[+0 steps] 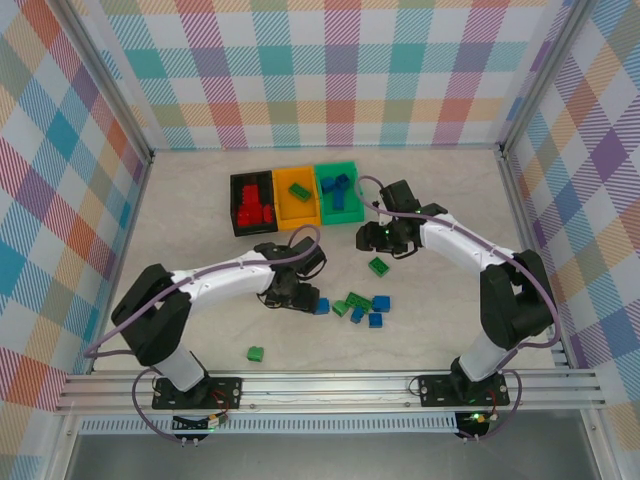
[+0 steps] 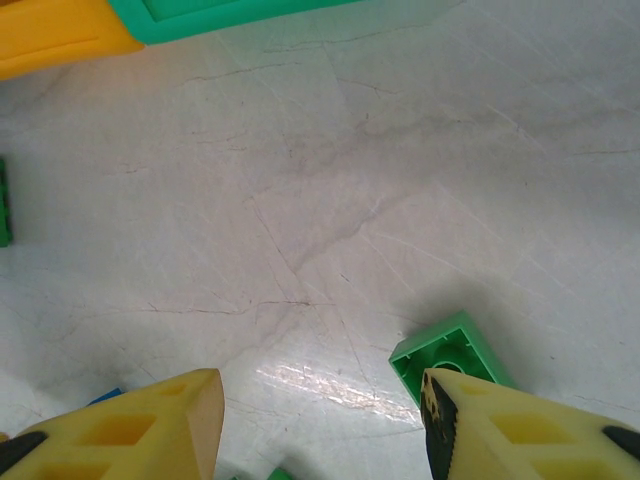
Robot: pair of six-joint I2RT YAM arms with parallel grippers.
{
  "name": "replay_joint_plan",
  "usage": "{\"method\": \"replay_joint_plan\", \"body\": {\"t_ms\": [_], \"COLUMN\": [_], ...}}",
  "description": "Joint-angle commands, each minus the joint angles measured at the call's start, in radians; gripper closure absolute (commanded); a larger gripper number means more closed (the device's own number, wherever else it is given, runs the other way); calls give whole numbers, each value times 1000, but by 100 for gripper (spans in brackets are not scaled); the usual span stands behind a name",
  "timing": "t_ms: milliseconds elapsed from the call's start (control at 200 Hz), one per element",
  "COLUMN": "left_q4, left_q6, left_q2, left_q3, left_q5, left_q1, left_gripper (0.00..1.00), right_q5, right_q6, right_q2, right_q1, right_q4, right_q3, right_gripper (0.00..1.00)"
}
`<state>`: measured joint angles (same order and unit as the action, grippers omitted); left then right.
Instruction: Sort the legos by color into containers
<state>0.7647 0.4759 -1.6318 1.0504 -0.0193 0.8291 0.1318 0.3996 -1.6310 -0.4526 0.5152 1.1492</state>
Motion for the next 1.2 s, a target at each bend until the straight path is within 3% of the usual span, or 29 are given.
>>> {"method": "replay_joint_plan", "body": {"t_ms": [0, 510, 585, 680, 925, 1195], "left_q4": [62, 114, 108, 108, 98, 44], "left_q6": [-70, -163, -161, -155, -122, -80], "left_q2": [-53, -275, -276, -272, -224, -126], "left_q3": [46, 200, 197, 189, 131, 95], "left_q5": [-12, -9, -11, -22, -82, -55], "left_q1": [4, -21, -21, -20, -22, -21], "left_gripper": [27, 36, 39, 57, 57, 68], "right_q5": [1, -66, -69, -72, -66, -50], "right_q6": [7, -17, -21, -22, -23, -17], "right_q2": [39, 90, 89, 89, 80, 67], "right_q1": [-7, -7, -6, -6, -6, -8], "right_q4": [-4, 20, 23, 23, 16, 7], "right_q3": [-14, -52, -50, -51, -45, -43], "right_gripper": [44, 44, 44, 44, 44, 44]}}
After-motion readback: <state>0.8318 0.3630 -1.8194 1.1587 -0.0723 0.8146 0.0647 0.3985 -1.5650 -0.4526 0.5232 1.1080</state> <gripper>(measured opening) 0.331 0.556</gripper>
